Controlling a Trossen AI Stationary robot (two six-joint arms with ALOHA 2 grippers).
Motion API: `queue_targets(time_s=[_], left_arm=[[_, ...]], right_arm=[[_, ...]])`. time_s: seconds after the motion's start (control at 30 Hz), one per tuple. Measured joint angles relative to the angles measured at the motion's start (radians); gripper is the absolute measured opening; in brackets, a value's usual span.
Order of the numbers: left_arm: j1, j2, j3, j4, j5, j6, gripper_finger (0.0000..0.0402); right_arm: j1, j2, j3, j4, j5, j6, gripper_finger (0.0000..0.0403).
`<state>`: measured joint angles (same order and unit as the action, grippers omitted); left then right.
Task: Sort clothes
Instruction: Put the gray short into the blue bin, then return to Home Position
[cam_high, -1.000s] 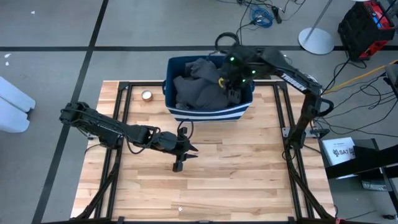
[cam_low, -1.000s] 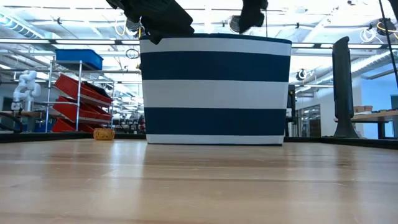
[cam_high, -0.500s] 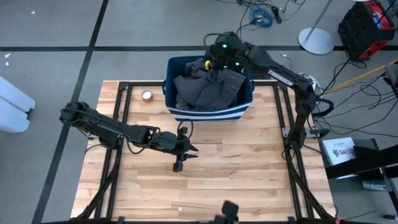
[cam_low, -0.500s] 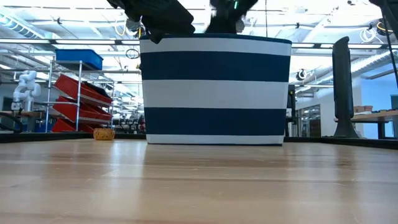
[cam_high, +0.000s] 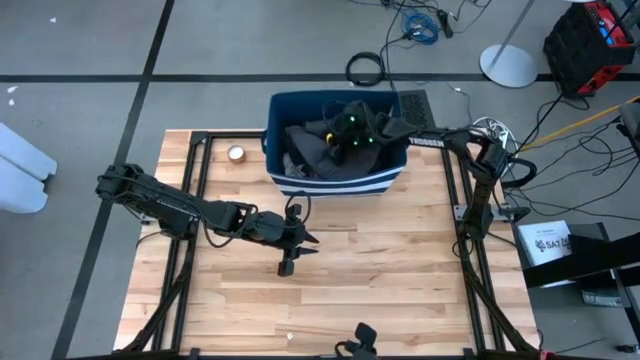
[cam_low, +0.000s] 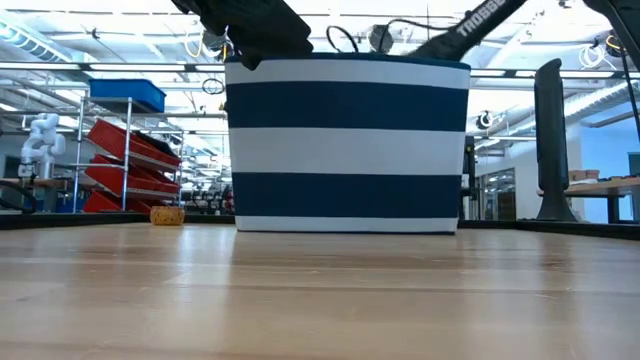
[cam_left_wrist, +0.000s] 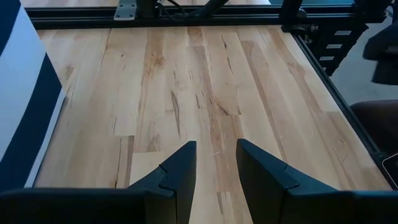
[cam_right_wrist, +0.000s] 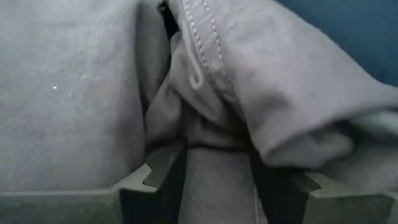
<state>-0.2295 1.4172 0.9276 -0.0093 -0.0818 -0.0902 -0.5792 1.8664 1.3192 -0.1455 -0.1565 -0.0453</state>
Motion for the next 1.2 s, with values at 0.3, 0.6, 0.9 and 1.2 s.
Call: queue_targets(time_s=[0.3, 0.6, 0.9, 1.2], left_arm=[[0.0, 0.0, 0.0, 0.001, 0.0, -0.006, 0.0123], [0.0, 0.0, 0.0, 0.004, -0.001, -0.008, 0.0123], [0.0, -0.003, 0.0, 0.099, -0.001, 0.021, 0.0123], [0.029, -0.086, 0.012, 0.133, -0.006, 0.047, 0.0123]], right_arm=[[0.005, -0.021, 0.052, 0.003, -0.001, -0.048, 0.0166], [0.031, -0.073, 0.376, -0.161, -0.033, -0.043, 0.0166], [0.106, -0.09, 0.803, -0.619, -0.185, -0.03, 0.0166], [0.222, -0.271, 0.887, -0.796, -0.117, -0.056, 0.0166]])
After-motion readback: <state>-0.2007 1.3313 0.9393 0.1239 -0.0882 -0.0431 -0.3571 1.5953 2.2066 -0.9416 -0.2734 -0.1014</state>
